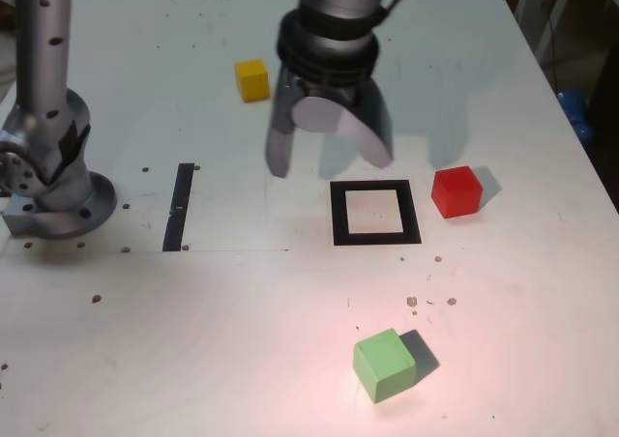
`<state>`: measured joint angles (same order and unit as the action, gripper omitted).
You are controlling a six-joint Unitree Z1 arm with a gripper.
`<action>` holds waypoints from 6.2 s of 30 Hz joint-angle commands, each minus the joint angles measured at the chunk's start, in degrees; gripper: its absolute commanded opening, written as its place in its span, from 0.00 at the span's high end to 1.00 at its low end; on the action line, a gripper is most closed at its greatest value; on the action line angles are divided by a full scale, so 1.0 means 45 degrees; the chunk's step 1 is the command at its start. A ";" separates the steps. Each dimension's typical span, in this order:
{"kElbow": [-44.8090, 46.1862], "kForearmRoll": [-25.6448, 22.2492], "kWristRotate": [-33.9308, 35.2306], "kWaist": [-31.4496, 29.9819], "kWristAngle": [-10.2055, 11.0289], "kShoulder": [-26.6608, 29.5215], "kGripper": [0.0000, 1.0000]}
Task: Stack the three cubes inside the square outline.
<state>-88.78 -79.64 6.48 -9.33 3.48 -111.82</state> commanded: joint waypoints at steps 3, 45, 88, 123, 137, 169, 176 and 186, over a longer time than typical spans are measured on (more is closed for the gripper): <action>-0.1185 -0.0335 0.0114 -0.0018 -0.0148 -0.0712 0.01; -0.8644 -0.2034 0.0297 0.2092 -0.1148 -0.6650 0.64; -0.1015 0.1046 -0.0726 0.1871 -0.1043 -0.2038 0.66; -0.0082 0.2707 -0.1038 0.1566 -0.0793 -0.2499 0.06; 0.0217 0.2259 -0.1042 0.1847 -0.0427 -0.1572 0.01; 0.3112 0.2114 -0.5960 1.0149 0.1870 0.0788 0.02; 0.2676 0.2357 -0.6334 1.0688 0.2168 -0.0283 0.05; 0.2590 0.3175 -0.6808 1.1576 0.2220 -0.1211 0.19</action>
<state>-76.74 -65.27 -24.07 42.60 13.41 -116.92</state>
